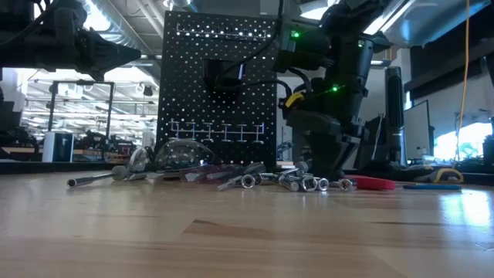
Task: Hang tools onto peg board
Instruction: Put the right metal extension bar into the black bin on the peg board
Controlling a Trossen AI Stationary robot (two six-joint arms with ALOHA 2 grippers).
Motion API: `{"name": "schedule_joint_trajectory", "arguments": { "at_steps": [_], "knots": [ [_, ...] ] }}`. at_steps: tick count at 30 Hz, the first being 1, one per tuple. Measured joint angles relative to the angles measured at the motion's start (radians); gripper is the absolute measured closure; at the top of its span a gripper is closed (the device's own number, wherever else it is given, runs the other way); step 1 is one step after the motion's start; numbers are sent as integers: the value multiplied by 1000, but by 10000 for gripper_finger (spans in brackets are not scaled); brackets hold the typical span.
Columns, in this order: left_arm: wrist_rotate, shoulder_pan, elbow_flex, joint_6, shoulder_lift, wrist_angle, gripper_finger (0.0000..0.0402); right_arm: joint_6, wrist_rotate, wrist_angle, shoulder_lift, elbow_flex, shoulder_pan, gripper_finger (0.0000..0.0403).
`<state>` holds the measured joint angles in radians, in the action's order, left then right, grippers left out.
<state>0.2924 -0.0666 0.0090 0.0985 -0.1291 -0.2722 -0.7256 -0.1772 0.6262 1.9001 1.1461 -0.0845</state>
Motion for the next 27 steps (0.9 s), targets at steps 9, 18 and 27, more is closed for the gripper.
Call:
{"name": "schedule_joint_trajectory", "arguments": {
  "at_steps": [9, 18, 27],
  "knots": [
    [0, 0, 0, 3, 0, 0, 400, -1, 5, -42, -2, -30, -1, 358],
    [0, 0, 0, 2, 0, 0, 400, 1, -40, -42, -1, -31, -3, 349],
    [0, 0, 0, 2, 0, 0, 400, 52, -43, 32, 5, 35, -1, 357]
  ]
}}
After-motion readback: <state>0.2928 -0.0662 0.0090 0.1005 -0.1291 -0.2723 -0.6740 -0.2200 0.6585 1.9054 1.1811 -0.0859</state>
